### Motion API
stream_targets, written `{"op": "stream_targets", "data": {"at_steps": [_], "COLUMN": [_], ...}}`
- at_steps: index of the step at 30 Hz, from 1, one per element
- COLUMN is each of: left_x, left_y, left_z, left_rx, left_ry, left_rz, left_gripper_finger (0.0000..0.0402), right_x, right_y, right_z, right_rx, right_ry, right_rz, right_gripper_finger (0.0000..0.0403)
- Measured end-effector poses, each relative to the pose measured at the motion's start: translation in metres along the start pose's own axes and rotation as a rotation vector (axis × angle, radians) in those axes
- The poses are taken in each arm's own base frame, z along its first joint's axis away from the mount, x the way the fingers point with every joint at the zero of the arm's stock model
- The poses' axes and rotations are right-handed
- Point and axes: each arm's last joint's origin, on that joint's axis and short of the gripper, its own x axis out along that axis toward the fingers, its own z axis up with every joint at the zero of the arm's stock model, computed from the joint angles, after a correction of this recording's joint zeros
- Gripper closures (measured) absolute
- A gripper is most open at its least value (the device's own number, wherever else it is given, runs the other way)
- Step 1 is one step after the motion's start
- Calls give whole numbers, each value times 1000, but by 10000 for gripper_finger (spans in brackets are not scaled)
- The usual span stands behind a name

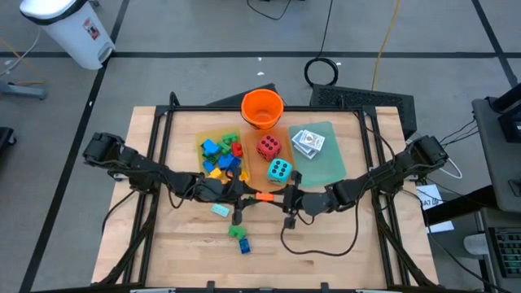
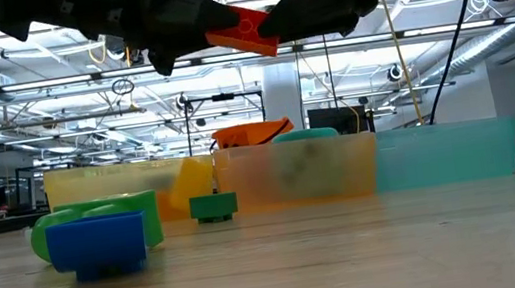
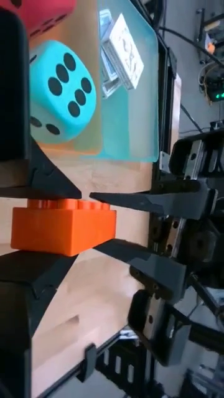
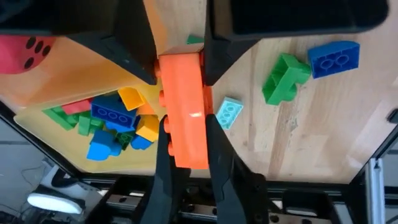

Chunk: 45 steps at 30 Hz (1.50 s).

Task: Pick & Place Toys
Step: Put the orange game piece into the yellow bin, then put the green game piece into the yellow bin

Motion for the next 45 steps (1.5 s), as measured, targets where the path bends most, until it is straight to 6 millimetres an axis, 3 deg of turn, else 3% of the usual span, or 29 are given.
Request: {"op": "stream_targets", "data": {"at_steps": [4, 11, 18, 29, 32, 38, 45], "left_x": [-14, -71, -110, -113, -115, -115, -109], "left_y": [4, 20, 36, 45, 48, 48, 45], "left_z": [8, 26, 10, -42, -54, -58, -51], "left_rx": [-30, -70, -159, -320, -357, -426, -395], "left_ry": [35, 131, 290, 416, 447, 421, 368], "left_rz": [44, 310, 571, 677, 694, 712, 653], "left_gripper_finger": [304, 299, 302, 300, 282, 230, 200], "right_x": [-3, -29, -35, -32, -33, -33, -34], "right_y": [-2, -11, -13, -20, -21, -21, -20], "right_z": [2, 17, 13, -12, -16, -16, -8], "right_rx": [34, 126, 122, 179, 187, 195, 237], "right_ry": [7, 9, 24, -89, -101, -116, -182], "right_rz": [-9, 5, 6, 22, 25, 28, 40], "right_gripper_finger": [281, 215, 196, 205, 204, 205, 203]}}
